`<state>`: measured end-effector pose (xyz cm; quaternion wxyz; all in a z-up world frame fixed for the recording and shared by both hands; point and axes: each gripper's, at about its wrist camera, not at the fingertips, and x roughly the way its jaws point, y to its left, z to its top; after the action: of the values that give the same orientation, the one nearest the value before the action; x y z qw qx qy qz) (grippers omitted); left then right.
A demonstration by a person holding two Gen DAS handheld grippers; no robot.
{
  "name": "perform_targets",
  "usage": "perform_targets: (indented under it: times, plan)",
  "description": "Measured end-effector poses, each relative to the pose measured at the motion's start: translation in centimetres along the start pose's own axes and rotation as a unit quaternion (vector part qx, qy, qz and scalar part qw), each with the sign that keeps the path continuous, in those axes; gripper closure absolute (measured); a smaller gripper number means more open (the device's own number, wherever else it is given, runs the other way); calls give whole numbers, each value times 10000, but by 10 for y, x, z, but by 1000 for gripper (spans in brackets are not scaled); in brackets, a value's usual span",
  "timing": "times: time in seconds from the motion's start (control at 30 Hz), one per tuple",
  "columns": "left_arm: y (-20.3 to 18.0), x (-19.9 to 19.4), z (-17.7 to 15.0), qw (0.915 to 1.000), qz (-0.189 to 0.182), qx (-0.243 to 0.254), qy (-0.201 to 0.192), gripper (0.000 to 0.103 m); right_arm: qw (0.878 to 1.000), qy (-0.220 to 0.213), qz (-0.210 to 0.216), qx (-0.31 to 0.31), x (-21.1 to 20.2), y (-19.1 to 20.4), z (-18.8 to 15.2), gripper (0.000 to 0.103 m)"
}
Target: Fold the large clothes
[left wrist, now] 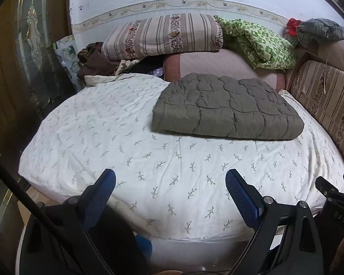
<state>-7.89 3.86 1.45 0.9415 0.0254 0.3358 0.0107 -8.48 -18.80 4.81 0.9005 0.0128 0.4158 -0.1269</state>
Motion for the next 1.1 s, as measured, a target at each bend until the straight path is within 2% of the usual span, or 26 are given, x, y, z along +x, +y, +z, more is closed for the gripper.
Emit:
perform_targets:
  times: [0.4,1.1]
  plan:
    - [2,-4,1,9997,28,-55,255,7,9998,-135,-43,134,-17,-3,0,8]
    - [-1,34,0,9971,14,-73,752,7,10000,74,16,41,15,3,9,7]
